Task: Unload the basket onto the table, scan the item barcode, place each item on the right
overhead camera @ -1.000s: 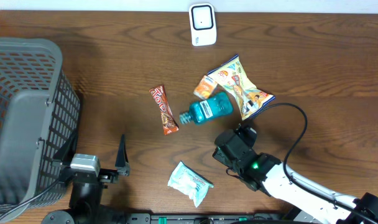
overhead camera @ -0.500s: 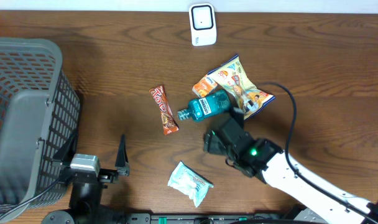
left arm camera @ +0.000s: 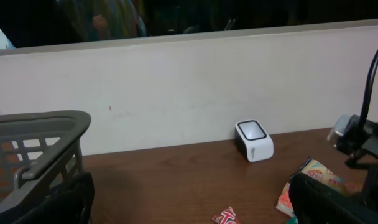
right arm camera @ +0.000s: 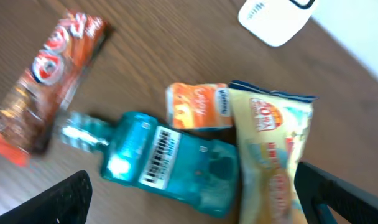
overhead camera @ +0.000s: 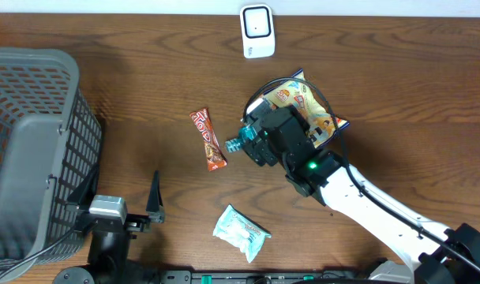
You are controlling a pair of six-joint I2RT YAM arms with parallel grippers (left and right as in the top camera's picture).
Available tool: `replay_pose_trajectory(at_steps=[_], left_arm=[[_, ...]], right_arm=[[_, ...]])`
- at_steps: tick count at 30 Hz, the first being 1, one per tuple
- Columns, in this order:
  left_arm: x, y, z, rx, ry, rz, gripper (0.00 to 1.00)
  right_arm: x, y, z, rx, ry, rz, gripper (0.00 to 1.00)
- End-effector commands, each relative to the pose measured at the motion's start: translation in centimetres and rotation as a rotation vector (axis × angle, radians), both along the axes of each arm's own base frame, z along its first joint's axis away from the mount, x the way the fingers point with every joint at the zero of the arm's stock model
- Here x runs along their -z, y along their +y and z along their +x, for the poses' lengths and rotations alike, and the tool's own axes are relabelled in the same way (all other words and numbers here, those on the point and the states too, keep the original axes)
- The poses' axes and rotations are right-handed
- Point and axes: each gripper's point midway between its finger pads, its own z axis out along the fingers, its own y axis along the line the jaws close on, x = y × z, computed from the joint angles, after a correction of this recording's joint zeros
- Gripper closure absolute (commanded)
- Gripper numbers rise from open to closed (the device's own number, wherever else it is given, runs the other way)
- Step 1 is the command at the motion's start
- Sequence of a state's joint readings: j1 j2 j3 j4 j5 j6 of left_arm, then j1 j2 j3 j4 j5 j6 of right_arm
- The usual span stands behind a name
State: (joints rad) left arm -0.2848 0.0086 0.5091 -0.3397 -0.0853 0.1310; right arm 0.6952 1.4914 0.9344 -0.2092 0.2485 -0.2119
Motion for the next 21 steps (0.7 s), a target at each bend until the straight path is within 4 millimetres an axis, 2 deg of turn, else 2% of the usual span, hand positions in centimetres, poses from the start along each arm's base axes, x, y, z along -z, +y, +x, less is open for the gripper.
replay_pose_trajectory(at_steps=[1, 3, 6, 10, 15, 21], left_arm=[[-0.3, 0.1, -0.1, -0.005, -0.011, -0.008, 0.00], [-0.3, 0.1, -0.1, -0.005, -0.011, -0.008, 0.00], [-0.3, 0.1, -0.1, -0.005, -0.011, -0.008, 0.00], [-0.3, 0.1, -0.1, -0.006, -0.012, 0.002, 0.00], [-0.3, 0.1, -0.1, -0.006, -0.012, 0.002, 0.00], [-0.3, 0.1, -0.1, -0.006, -0.012, 0.002, 0.00]], right_arm=[[1.5, -0.6, 0.4, -0.080, -0.015, -0.180, 0.01], [3.3, -0.2, -0.5, -0.107, 0.034, -0.217, 0.01], [4.7, 1.5, -1.6, -0.178, 0.058, -0.237, 0.01], [4.9, 4.2, -2.6, -0.253, 0.042, -0.199, 0.01], [4.6, 7.4, -4.0, -0.380, 0.077, -0.065, 0.01], [7.0, 7.8, -2.9, -0.388, 0.111, -0.055, 0.01]])
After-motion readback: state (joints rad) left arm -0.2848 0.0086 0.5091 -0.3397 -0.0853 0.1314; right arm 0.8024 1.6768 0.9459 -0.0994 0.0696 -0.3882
